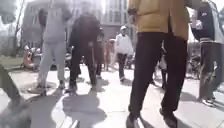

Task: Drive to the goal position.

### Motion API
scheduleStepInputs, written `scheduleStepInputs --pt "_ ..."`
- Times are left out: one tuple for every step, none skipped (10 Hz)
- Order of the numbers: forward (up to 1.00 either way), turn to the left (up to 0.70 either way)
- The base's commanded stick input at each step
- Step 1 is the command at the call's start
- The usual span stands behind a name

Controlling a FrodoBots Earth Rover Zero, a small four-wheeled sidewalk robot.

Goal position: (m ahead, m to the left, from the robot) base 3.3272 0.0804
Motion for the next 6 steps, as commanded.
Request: scheduleStepInputs --pt "0.85 0.01" --pt "0.85 0.01" --pt "0.85 0.01" --pt "0.85 0.01" --pt "0.85 0.01" --pt "0.85 0.01"
